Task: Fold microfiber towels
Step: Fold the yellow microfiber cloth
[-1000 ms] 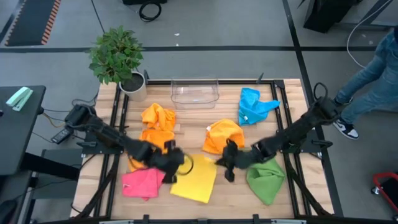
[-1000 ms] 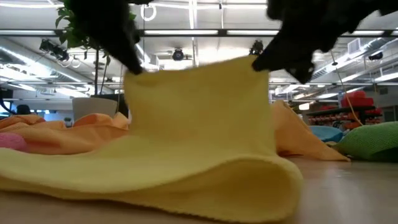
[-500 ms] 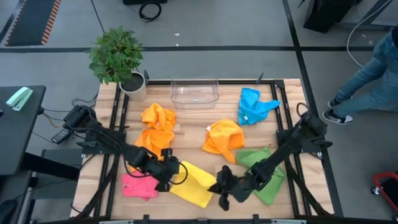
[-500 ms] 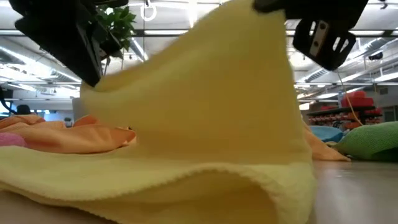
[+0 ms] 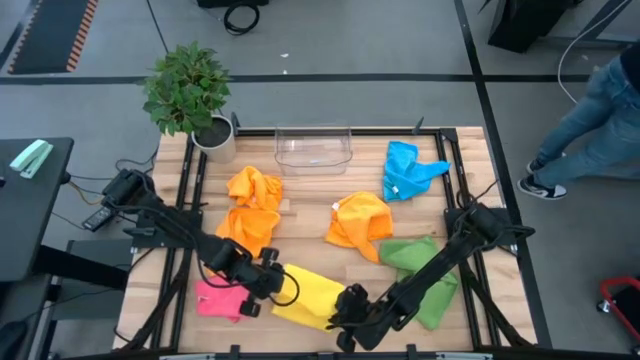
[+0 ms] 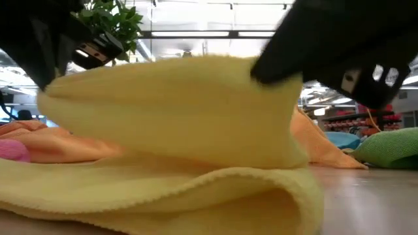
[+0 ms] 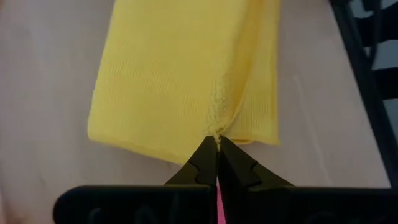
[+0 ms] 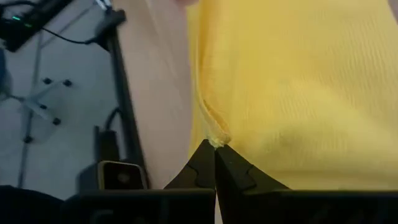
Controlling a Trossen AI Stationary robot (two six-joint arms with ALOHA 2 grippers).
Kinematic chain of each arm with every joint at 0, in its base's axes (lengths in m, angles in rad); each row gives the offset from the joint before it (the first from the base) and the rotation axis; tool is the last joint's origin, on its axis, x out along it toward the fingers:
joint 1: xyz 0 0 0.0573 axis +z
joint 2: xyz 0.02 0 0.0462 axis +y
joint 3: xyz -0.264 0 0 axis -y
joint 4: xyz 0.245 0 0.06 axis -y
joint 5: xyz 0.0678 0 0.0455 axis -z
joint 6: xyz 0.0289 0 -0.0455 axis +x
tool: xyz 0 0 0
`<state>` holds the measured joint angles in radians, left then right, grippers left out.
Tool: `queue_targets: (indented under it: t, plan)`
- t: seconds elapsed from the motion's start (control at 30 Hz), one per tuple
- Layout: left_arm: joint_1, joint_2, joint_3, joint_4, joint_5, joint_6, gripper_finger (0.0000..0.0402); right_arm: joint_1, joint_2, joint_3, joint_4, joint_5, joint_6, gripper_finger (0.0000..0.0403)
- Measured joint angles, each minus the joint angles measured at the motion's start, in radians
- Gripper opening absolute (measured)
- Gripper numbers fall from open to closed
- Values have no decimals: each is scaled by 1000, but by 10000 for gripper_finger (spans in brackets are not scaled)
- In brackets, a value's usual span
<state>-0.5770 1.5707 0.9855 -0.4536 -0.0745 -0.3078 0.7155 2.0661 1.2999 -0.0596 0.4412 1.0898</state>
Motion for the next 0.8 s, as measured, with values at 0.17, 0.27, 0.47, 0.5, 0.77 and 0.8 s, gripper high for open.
queue_targets:
  t: [0.17, 0.27, 0.47, 0.5, 0.77, 0.8]
  plan:
    - [-17, 0, -21, 51, 10, -38, 6, 8, 17, 4, -11, -1, 20, 2]
    - [-27, 1, -66, 141, 10, -104, 7, 10, 17, 4, -66, -2, 22, 2]
    - [-35, 1, -103, 197, 4, -178, 6, 11, 20, 4, -50, -15, 22, 2]
    - [-38, 1, -103, 202, 3, -183, 6, 13, 21, 4, -37, -20, 22, 2]
    - [-63, 1, -104, 238, 0, -206, 6, 35, 33, 4, -22, -24, 48, 2]
    - [-62, 1, -108, 243, -1, -208, 6, 35, 40, 4, -17, -24, 50, 2]
